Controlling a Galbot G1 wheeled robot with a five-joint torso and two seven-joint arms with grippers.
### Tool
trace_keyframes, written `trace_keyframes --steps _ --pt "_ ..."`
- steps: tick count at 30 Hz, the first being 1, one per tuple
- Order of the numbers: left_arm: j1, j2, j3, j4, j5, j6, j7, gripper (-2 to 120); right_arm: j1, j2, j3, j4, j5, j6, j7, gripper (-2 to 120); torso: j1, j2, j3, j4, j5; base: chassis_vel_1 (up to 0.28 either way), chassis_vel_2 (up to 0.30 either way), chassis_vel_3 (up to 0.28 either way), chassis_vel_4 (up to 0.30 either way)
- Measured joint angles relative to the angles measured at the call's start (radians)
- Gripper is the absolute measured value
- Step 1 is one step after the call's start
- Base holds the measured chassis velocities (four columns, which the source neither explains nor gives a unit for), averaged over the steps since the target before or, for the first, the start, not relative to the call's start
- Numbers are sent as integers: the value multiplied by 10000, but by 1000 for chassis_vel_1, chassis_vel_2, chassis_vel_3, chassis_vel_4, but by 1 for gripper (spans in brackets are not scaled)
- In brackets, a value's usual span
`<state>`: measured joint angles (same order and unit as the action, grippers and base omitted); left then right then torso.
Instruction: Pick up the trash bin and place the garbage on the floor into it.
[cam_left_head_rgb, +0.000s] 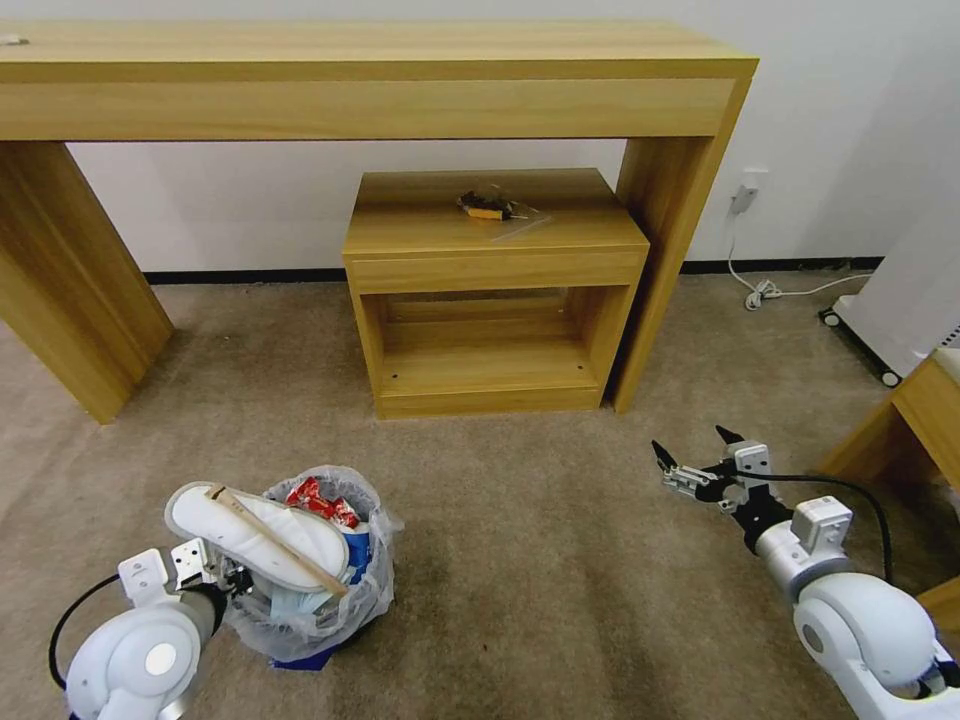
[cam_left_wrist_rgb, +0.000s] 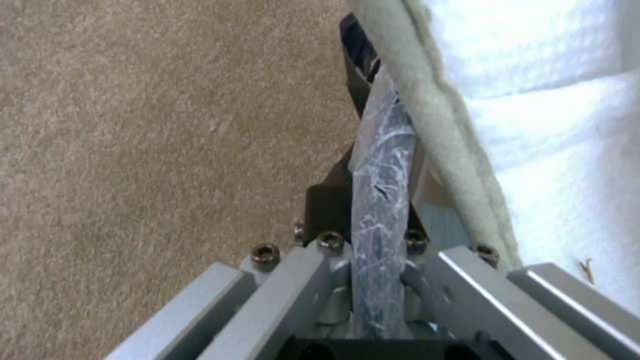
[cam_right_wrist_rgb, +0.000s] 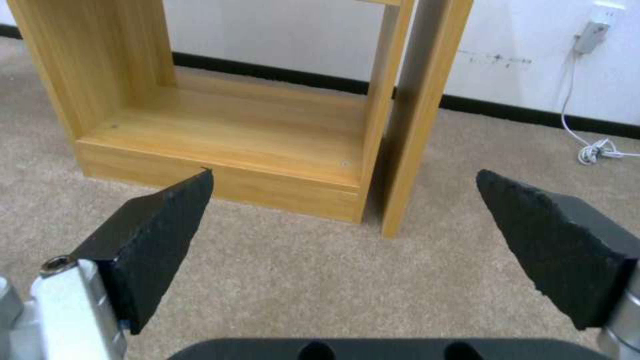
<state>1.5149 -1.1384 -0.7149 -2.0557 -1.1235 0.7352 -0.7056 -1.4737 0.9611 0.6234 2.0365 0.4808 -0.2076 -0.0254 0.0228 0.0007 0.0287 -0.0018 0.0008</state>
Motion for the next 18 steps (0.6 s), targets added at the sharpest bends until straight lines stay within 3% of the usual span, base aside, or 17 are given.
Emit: trace_keyframes --steps 8,18 --pt "-72 130 28 132 4 0 69 0 155 81 -128 -68 14 -52 38 100 0 0 1 0 -4 0 0 0 0" --pt "-160 291 -69 181 58 2 179 37 316 293 -431 -240 -32 -76 79 100 1 -1 3 -2 -9 0 0 0 0"
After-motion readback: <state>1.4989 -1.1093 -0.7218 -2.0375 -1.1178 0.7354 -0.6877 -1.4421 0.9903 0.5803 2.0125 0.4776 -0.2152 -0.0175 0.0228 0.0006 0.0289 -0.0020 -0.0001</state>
